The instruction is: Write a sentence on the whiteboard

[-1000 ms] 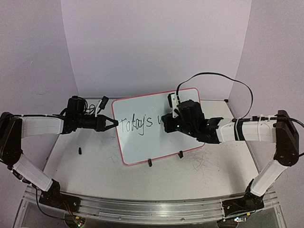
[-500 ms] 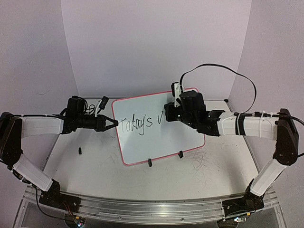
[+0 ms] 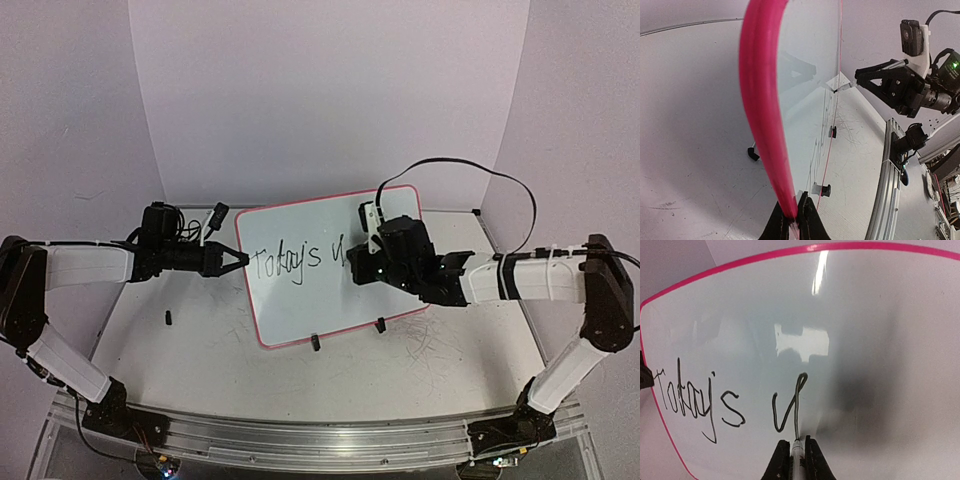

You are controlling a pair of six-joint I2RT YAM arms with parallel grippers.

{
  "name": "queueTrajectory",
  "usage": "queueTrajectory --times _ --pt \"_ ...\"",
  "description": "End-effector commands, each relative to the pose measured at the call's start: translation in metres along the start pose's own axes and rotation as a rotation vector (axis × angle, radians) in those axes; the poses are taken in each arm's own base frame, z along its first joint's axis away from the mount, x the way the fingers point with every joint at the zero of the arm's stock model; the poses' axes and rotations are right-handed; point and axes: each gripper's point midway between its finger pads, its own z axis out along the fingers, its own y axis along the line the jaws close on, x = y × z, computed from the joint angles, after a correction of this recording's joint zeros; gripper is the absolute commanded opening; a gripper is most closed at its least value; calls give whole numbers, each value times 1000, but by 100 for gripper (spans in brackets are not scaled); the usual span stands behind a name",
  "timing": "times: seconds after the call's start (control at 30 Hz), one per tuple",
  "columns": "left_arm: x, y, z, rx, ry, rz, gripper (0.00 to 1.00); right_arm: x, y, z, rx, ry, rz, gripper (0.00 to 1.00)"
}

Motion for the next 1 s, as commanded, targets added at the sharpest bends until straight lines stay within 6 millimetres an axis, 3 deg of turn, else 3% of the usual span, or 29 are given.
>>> queueTrajectory --times 0.0,0.2,0.4,0.53,0.67,0.8,0.97 --pt "6 34 4 -163 29 18 0 20 2 -3 9 52 -6 0" --pt "5 34 3 -166 27 20 0 12 29 10 -37 43 -21 0" --pt "6 34 4 -166 29 17 0 -20 45 13 -73 -19 3 0" --pt "6 34 4 -165 30 17 0 -27 36 -16 -77 -40 22 0" --pt "5 34 2 -172 26 21 0 -30 11 -39 -48 -65 31 0" --pt "7 35 4 -167 33 14 0 -43 -8 -33 -18 -96 62 0" --pt "4 33 2 -170 23 22 0 -48 -2 -19 -26 -101 55 0"
